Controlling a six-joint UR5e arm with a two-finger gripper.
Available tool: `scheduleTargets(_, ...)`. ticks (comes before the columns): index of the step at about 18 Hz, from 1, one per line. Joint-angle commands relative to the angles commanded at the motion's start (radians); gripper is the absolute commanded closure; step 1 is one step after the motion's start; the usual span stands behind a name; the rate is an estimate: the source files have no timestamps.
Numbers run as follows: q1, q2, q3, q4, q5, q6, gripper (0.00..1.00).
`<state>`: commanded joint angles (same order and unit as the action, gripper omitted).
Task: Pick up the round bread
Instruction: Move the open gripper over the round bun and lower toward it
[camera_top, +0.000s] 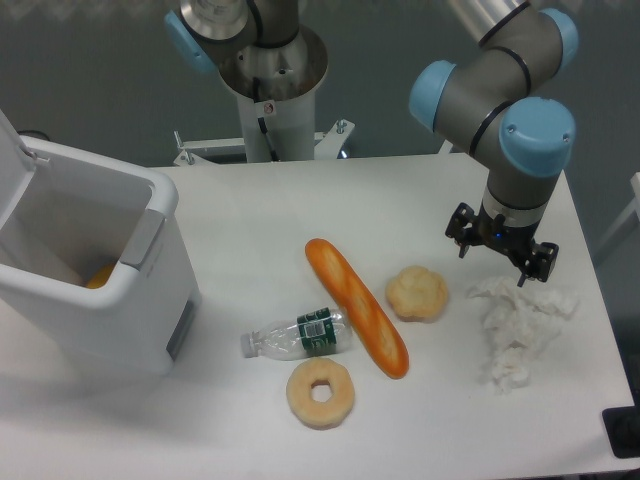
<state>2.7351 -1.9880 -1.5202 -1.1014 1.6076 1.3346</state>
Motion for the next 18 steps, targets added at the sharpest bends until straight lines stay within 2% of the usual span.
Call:
scheduleTargets(4, -0.008, -0.002, -0.002, 0.002, -0.006, -0.008, 0.00)
scheduleTargets(6, -0.011, -0.005, -0.030, 0.014, -0.027, -0.012, 0.00)
scheduleTargets(9, -0.006, -0.023, -0.077, 0.061, -0.057, -0.011, 0.00)
scheduleTargets(14, -0.031, -0.061, -0.120, 0.063, -0.060, -0.011, 0.00)
scheduleTargets(18, -0.035, -0.098, -0.100, 0.067, -0.063, -0.011, 0.00)
